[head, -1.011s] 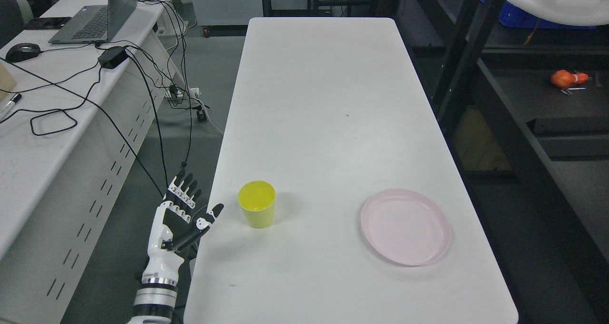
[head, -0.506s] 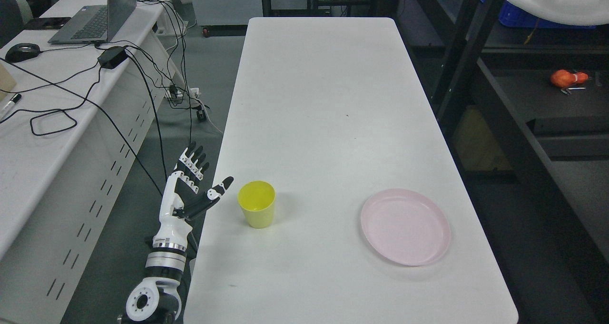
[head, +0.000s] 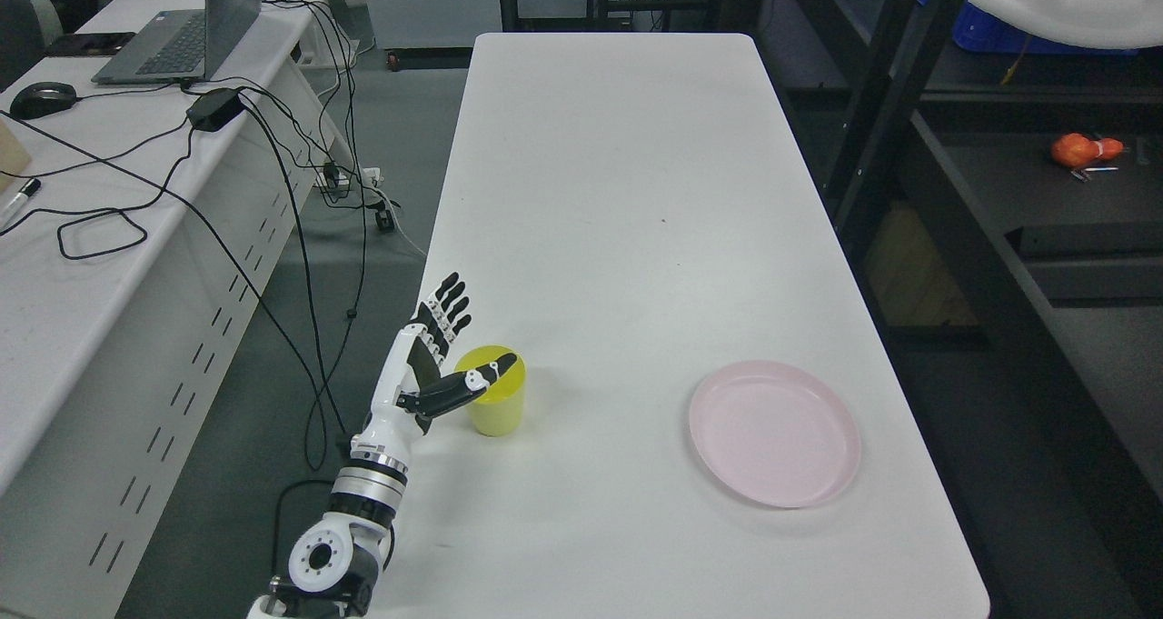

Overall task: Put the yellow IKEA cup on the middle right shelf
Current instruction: 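Close the left hand around the yellow cup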

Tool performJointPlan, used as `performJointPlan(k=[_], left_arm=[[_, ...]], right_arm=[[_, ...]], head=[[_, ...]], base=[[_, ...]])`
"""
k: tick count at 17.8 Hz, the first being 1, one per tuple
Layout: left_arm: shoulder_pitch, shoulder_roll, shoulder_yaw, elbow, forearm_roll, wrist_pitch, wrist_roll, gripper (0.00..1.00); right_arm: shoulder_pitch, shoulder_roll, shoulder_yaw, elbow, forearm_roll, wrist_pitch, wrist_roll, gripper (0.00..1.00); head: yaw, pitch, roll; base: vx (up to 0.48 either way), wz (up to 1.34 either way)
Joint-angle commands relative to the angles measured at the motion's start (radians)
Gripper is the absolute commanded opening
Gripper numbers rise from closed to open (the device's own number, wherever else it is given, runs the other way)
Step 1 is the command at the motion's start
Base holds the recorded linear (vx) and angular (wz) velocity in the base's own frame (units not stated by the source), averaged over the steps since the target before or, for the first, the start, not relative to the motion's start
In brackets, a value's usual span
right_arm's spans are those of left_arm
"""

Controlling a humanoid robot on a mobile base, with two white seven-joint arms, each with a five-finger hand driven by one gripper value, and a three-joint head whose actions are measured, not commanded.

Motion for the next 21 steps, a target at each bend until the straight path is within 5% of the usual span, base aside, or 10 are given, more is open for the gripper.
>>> performJointPlan(k=[1, 11, 13, 17, 19, 21], left_arm=[[0.004, 0.017, -0.145, 0.068, -0.014, -0.004, -0.001, 0.98], [0.021, 0.017, -0.160, 0.114, -0.013, -0.011, -0.010, 0.94], [0.022, 0.017, -0.133, 0.114, -0.008, -0.022, -0.011, 0.77], [0.042, 0.017, -0.077, 0.114, 0.105, -0.109, -0.011, 0.19], [0.050, 0.017, -0.048, 0.101, 0.156, -0.140, -0.010, 0.04], [0.055, 0.017, -0.005, 0.035, 0.162, -0.148, -0.010, 0.00]], right_arm=[[0.014, -0.017, 0.017, 0.000, -0.025, 0.001, 0.000, 0.99], [0.014, -0.017, 0.017, 0.000, -0.025, 0.001, 0.000, 0.99], [0.014, -0.017, 0.017, 0.000, -0.025, 0.001, 0.000, 0.99], [0.014, -0.017, 0.017, 0.000, -0.025, 0.001, 0.000, 0.99], [0.014, -0.017, 0.017, 0.000, -0.025, 0.001, 0.000, 0.99], [0.014, -0.017, 0.017, 0.000, -0.025, 0.001, 0.000, 0.99]], head=[[0.0000, 0.000, 0.000], [0.0000, 0.000, 0.000], [0.0000, 0.000, 0.000], [0.0000, 0.000, 0.000], [0.0000, 0.000, 0.000], [0.0000, 0.000, 0.000]], base=[[0.000, 0.00], [0.000, 0.00], [0.000, 0.00], [0.000, 0.00], [0.000, 0.00], [0.000, 0.00]])
